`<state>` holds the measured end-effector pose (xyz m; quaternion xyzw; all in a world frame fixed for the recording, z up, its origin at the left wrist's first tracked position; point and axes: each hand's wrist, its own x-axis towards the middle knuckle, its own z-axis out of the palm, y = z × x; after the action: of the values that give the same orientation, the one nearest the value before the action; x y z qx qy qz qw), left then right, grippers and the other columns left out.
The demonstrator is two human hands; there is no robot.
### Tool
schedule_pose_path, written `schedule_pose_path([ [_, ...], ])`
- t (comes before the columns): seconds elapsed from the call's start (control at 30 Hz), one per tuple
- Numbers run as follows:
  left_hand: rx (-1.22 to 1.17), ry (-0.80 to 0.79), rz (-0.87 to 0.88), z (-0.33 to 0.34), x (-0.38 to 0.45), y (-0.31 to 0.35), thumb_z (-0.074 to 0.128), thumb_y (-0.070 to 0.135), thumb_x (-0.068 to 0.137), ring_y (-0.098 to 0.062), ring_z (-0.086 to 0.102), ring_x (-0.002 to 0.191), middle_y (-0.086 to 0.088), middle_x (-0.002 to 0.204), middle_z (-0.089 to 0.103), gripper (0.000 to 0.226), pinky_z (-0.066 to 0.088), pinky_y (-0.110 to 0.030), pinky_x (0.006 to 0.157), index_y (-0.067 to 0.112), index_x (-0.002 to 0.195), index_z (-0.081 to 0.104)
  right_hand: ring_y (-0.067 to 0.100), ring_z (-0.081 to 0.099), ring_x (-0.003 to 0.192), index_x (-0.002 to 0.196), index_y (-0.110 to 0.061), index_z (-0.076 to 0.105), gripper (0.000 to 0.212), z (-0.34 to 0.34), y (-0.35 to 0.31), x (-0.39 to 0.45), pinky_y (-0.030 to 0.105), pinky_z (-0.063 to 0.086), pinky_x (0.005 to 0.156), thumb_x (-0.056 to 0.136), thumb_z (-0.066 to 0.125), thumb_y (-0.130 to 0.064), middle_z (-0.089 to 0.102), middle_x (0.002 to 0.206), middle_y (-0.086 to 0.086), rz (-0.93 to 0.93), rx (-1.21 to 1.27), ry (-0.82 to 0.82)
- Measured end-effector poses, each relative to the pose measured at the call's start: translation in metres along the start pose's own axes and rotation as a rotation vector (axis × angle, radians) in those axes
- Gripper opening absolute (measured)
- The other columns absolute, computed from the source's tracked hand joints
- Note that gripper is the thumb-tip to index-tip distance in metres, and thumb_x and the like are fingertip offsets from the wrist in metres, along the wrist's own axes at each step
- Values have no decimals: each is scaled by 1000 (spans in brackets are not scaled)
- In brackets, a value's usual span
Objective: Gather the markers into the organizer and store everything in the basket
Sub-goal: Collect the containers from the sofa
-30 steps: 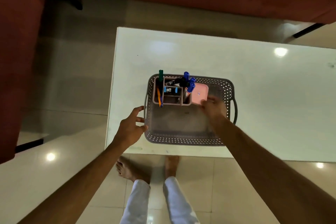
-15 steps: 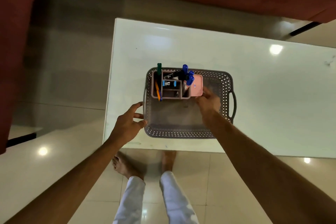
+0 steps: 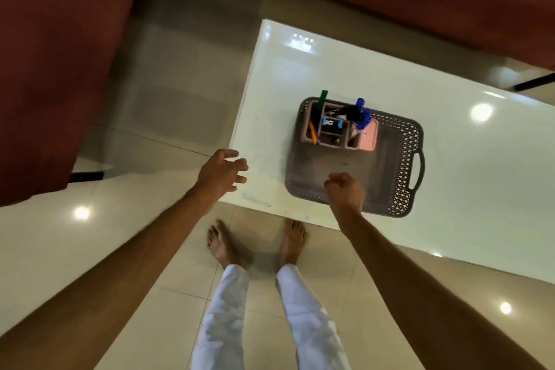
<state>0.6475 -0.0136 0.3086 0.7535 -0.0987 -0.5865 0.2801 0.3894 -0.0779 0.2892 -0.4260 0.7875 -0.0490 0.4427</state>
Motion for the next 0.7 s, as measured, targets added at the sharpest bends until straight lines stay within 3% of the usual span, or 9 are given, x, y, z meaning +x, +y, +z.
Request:
schedule_pose_path([
  [0.1, -13, -14, 4, -27, -21, -6, 65, 28, 96, -21, 75, 97, 2, 112, 77, 26, 57, -37, 83, 24, 122, 66, 28, 71, 102, 113, -11, 78, 25, 21, -16, -29, 42, 58, 94, 93, 63, -12, 78, 109, 9, -128, -43, -97],
  [0.2, -44, -5, 18, -72, -57, -7, 64, 30, 97, -18, 73, 96, 3, 114, 76, 18, 57, -32, 78, 25, 114, 71, 26, 71, 86, 105, -10, 76, 19, 38, -47, -73, 37, 55, 75, 97, 59, -8, 76, 99, 9, -90, 74, -309],
  [0.27, -33, 25, 51, -104, -86, -2, 65, 30, 97, -18, 73, 98, 5, 113, 76, 18, 55, -30, 77, 26, 112, 72, 24, 70, 83, 110, -7, 74, 19, 42, -74, -104, 33, 51, 72, 100, 57, -7, 75, 98, 10, -74, 97, -453],
  [0.4, -13, 68, 132, -170, -149, 23, 65, 31, 96, -17, 73, 99, 7, 113, 75, 18, 56, -33, 84, 24, 112, 72, 23, 75, 85, 108, -12, 76, 19, 35, -134, -168, 33, 56, 75, 99, 59, -11, 79, 100, 8, -172, 89, -578],
  [0.53, -72, 146, 231, -233, -216, 54, 63, 25, 100, -14, 70, 89, 5, 111, 74, 17, 51, -29, 75, 20, 114, 70, 26, 76, 89, 110, -13, 77, 19, 24, -201, -236, 38, 58, 81, 95, 66, -18, 79, 106, 13, -253, 173, -625],
  [0.7, -95, 215, 301, -287, -276, 70, 61, 21, 102, -11, 66, 80, 6, 96, 70, 12, 48, -25, 67, 19, 111, 69, 26, 76, 87, 113, -9, 75, 22, 24, -265, -303, 37, 59, 78, 98, 63, -20, 78, 109, 16, -368, 155, -691],
])
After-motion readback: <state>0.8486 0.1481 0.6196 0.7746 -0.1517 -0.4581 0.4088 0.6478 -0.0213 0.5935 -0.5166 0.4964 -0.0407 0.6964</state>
